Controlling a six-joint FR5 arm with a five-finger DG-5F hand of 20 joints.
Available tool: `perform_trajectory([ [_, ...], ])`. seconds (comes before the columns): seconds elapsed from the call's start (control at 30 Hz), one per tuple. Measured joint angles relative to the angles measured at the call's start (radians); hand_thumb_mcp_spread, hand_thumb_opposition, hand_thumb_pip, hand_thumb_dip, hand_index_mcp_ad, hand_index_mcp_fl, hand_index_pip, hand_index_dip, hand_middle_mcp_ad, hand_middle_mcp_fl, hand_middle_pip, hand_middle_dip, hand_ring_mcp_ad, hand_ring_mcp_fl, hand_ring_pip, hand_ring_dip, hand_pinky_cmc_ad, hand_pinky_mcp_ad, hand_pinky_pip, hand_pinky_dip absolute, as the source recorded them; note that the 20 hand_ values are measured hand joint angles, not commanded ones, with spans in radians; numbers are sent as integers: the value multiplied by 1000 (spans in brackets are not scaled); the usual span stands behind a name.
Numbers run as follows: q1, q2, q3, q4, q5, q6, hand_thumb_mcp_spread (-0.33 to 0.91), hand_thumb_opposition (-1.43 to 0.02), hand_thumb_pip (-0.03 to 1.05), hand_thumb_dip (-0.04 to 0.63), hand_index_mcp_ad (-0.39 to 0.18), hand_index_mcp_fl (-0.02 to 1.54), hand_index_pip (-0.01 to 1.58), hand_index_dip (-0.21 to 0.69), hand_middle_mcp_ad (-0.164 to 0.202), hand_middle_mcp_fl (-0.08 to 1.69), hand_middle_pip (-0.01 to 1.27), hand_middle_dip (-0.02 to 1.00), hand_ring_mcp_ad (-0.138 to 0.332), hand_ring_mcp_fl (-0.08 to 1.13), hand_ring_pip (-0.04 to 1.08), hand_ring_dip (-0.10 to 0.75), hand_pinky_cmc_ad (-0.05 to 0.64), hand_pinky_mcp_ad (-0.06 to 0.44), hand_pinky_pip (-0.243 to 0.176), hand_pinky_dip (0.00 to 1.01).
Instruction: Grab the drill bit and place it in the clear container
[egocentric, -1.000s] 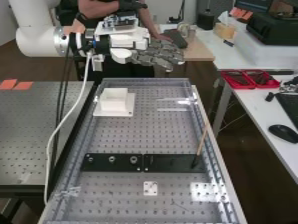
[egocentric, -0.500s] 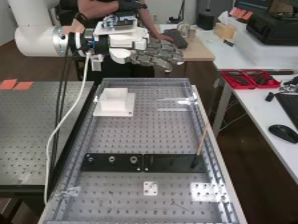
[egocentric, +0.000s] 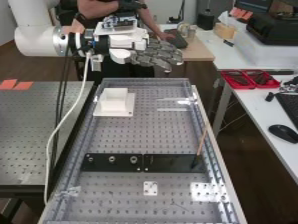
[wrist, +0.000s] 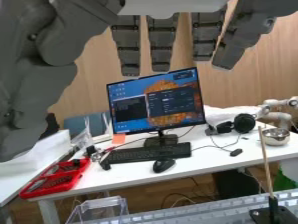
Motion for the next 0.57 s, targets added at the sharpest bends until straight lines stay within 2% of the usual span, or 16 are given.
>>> perform_trajectory([
  [0.57,4,1,-1,-7,18,-6,375,-675,232,52,-45,169,101,319,66,70,138,175,227,0,94,7,312,201,-140,398],
])
